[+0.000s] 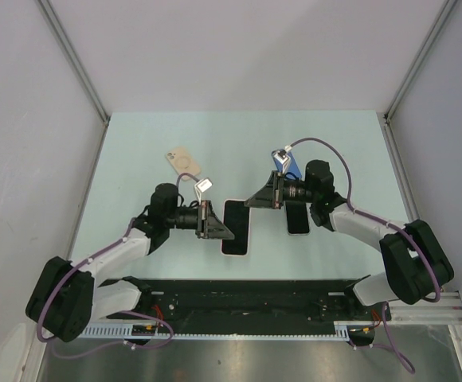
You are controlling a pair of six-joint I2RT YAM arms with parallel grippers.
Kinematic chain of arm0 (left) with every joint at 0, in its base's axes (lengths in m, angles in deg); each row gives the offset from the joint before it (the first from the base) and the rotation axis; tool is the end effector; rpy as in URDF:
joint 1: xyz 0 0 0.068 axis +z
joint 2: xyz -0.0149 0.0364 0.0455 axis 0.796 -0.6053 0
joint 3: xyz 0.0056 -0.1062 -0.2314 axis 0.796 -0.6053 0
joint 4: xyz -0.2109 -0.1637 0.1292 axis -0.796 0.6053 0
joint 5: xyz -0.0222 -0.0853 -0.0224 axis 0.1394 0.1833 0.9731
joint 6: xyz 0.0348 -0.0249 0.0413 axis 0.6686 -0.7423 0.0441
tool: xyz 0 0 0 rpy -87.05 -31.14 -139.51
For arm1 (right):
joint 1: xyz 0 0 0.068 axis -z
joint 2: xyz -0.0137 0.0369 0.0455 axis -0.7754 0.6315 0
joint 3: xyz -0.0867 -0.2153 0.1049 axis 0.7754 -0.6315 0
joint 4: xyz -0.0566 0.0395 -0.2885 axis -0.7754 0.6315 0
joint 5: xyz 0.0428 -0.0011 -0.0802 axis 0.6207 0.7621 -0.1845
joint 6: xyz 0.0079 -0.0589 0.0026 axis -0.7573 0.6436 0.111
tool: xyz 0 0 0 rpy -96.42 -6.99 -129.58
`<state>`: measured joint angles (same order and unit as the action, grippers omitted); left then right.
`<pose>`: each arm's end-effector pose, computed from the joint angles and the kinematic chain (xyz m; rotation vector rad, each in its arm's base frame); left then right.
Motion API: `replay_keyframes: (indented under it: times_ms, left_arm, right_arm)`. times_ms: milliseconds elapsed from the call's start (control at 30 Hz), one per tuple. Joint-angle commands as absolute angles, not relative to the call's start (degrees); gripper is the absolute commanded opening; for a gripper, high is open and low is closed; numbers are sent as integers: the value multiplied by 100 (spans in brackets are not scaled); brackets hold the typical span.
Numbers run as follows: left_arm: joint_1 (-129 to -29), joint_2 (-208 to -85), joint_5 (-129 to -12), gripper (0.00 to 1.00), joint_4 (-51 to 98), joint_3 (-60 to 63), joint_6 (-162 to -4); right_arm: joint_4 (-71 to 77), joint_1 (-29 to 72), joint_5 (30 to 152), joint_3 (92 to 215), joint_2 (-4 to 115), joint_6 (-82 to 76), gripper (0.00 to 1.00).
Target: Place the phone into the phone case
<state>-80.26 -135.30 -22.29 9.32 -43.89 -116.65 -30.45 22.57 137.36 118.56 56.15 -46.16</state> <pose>0.2187 -0.1550 0.1732 0.4378 2.1649 -1.7318 0.2789 0.1901 0.2045 -0.4566 1.9580 1.7356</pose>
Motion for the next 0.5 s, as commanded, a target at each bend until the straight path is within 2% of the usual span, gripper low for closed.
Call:
replay_keyframes:
  times_ms: [0, 233, 267, 300, 367, 400, 467]
  left_arm:
    - [-7982, -13852, -3157, 0, 2193, -4040, -10944]
    - [-7973, -14091, -3537, 0, 2801, -3864, -10644]
    - [-7982, -14038, -3520, 0, 2749, -3864, -10661]
    - [-7973, -13950, -3485, 0, 2652, -3882, -10792]
    - [-7956, -13679, -3275, 0, 2172, -3987, -11030]
    - [-7921, -13590, -3222, 0, 2081, -3996, -11213]
    - [-7877, -13301, -3291, 0, 2045, -3979, -11329]
  right_arm:
    - [-3128, 2078, 13950, 12269, 5458, -4644, 0]
    - [-1793, 1885, 13371, 12647, 5352, -4117, 1]
    - [-1722, 1885, 13301, 12656, 5326, -4125, 6]
    - [-1617, 1885, 13300, 12656, 5308, -4117, 19]
    - [-1424, 1894, 13378, 12648, 5247, -4020, 35]
    - [-1292, 1894, 13431, 12578, 5220, -3968, 50]
    - [-1387, 1929, 13528, 12350, 5124, -3976, 58]
